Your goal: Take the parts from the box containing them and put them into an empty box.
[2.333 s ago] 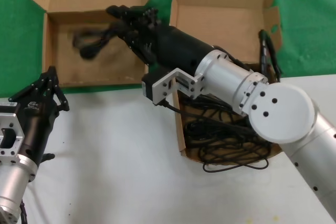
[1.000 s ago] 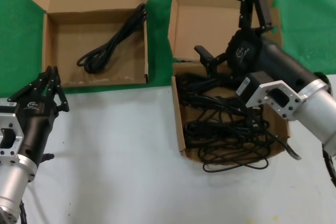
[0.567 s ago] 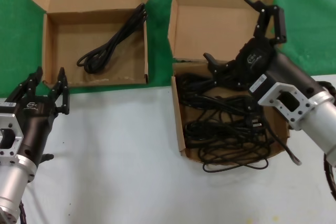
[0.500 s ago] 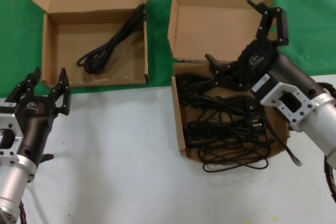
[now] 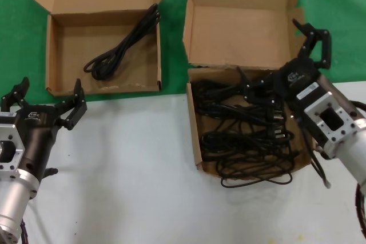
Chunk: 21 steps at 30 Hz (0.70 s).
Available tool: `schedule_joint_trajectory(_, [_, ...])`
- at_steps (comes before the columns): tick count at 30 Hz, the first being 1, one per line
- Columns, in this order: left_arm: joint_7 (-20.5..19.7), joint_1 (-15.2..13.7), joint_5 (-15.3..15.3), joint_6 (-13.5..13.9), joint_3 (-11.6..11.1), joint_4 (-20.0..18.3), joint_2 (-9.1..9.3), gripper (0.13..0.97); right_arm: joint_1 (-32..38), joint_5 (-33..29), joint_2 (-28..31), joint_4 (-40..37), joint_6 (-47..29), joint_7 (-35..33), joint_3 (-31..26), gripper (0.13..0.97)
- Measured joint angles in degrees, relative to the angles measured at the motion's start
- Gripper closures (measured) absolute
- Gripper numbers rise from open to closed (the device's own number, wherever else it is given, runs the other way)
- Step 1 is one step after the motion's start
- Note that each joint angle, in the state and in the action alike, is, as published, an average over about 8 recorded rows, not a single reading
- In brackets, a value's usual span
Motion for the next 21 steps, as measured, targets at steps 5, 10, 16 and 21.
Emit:
schedule_joint_trajectory(5, [0.03,0.02,-0.06,-0.05,-0.03,0.04,0.0,0.405,-1.45,0.71,-0.44,-0.26,1.05,3.01,0.92,0.129])
schedule_joint_trajectory(10, [0.06,0.03,-0.13,-0.11,-0.07,0.08,0.0,0.303,-2.89,1.41,-0.88,-0.52,2.1,5.99,1.82,0.129])
schedule_joint_trajectory(16, [0.1,0.05,-0.21,-0.17,-0.1,0.13,0.01,0.262,-4.65,2.26,-1.41,-0.83,3.36,9.58,2.92,0.129])
schedule_joint_trajectory(21, [0.12,0.07,-0.27,-0.22,-0.14,0.17,0.01,0.201,-6.09,2.97,-1.85,-1.09,4.42,12.59,3.83,0.129])
